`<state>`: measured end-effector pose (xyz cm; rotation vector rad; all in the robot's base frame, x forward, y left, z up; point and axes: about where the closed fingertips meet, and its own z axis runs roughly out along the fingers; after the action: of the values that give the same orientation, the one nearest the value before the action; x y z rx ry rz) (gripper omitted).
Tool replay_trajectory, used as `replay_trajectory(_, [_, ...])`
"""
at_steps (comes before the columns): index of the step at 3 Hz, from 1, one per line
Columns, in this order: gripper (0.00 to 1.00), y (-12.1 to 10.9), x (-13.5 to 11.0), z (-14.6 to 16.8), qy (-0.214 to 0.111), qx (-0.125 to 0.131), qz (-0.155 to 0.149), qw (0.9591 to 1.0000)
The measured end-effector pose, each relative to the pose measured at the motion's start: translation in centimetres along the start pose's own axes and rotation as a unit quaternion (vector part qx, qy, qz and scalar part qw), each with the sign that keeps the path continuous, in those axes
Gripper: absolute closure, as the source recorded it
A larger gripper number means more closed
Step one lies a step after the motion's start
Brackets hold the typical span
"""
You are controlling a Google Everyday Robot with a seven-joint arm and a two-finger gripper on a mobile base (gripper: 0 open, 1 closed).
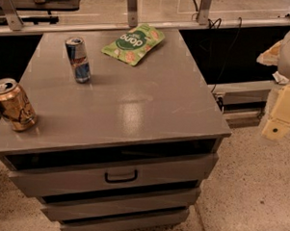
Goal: Knock redbull can over
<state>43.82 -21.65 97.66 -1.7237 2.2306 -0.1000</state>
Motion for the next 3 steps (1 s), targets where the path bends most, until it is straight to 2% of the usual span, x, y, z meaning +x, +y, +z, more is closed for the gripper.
replay_trajectory(1, [0.00, 0.0, 0.0, 0.0, 0.000, 0.000, 0.000, 1.0000])
replay_trajectory(2, [0.00, -0.5, -1.7, 1.1, -0.035, -0.001, -0.003, 0.9994])
replay_trajectory(3, [0.00, -2.0, -8.2, 5.1, -0.130, -0.010, -0.017, 0.9914])
